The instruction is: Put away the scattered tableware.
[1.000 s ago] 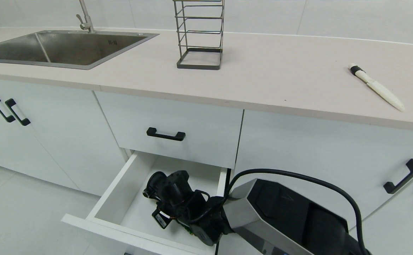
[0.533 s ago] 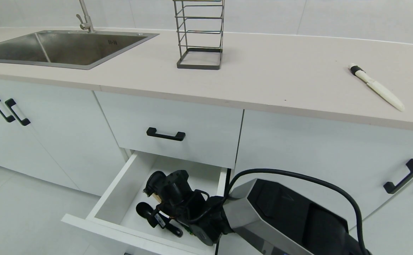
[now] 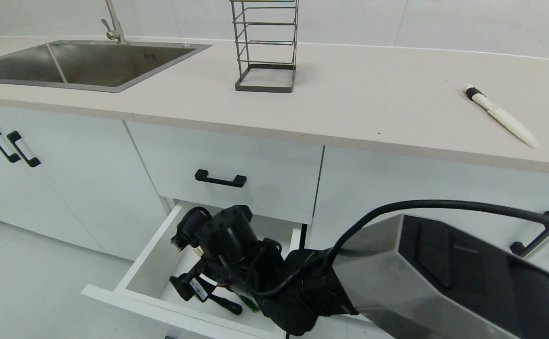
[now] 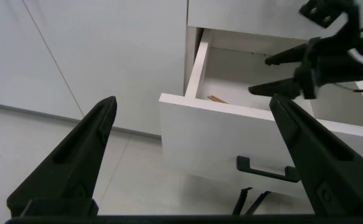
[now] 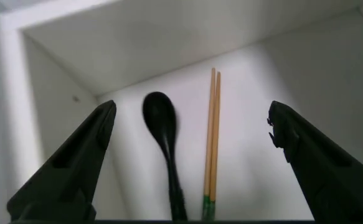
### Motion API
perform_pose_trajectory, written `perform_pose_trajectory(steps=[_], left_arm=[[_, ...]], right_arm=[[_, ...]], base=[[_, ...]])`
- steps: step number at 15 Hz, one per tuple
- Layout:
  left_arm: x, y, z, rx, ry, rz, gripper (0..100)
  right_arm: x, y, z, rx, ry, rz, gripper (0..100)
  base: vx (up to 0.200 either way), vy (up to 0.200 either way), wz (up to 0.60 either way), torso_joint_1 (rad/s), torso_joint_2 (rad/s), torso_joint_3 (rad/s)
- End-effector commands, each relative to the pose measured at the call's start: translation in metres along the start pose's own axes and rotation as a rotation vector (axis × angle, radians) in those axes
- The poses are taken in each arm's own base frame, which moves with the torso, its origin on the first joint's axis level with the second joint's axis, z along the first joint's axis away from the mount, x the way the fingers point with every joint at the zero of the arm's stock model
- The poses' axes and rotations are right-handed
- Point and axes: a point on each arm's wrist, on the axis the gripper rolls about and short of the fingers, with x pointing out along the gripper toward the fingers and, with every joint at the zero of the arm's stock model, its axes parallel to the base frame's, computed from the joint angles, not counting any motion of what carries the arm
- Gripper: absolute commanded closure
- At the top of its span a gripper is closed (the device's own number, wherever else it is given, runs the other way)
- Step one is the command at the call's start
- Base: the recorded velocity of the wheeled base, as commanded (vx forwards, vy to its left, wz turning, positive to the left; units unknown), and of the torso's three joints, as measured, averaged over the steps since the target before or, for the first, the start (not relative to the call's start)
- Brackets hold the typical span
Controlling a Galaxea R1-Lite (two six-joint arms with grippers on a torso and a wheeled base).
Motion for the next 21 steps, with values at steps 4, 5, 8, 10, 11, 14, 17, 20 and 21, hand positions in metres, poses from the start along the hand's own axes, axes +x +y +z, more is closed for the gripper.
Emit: perform_pose_trajectory(steps=[4,5,8,10,11,14,17,20,21], left_arm=[[0.0,0.0,0.0,0.0,0.001,0.0,0],[0.0,0.0,0.0,0.0,0.001,0.0,0],[0.0,0.0,0.0,0.0,0.001,0.0,0],[0.0,0.0,0.0,0.0,0.001,0.0,0],[0.0,0.0,0.0,0.0,0.001,0.0,0],[0.0,0.0,0.0,0.0,0.001,0.001,0],[0.0,0.0,0.0,0.0,0.001,0.0,0],[0.0,0.0,0.0,0.0,0.0,0.0,0],[0.0,0.0,0.0,0.003,0.001,0.0,0]], right_arm=[[-0.104,0.005,0.047,0.005,-0.235,0.031,0],[-0.118,0.006,0.039,0.006,-0.255,0.042,0],[-0.166,0.01,0.03,-0.006,-0.301,0.093,0],[-0.188,0.011,0.028,-0.002,-0.332,0.099,0],[-0.197,0.01,0.025,-0.003,-0.331,0.1,0],[-0.23,0.006,0.009,-0.003,-0.312,0.099,0],[-0.254,0.003,-0.008,0.002,-0.289,0.097,0],[-0.29,-0.014,-0.029,0.022,-0.282,0.037,0],[-0.303,-0.02,-0.039,0.032,-0.276,0.009,0]], base=[[0.0,0.0,0.0,0.0,0.0,0.0],[0.0,0.0,0.0,0.0,0.0,0.0],[0.0,0.0,0.0,0.0,0.0,0.0],[0.0,0.0,0.0,0.0,0.0,0.0],[0.0,0.0,0.0,0.0,0.0,0.0],[0.0,0.0,0.0,0.0,0.0,0.0],[0.0,0.0,0.0,0.0,0.0,0.0],[0.0,0.0,0.0,0.0,0.0,0.0],[0.0,0.0,0.0,0.0,0.0,0.0]])
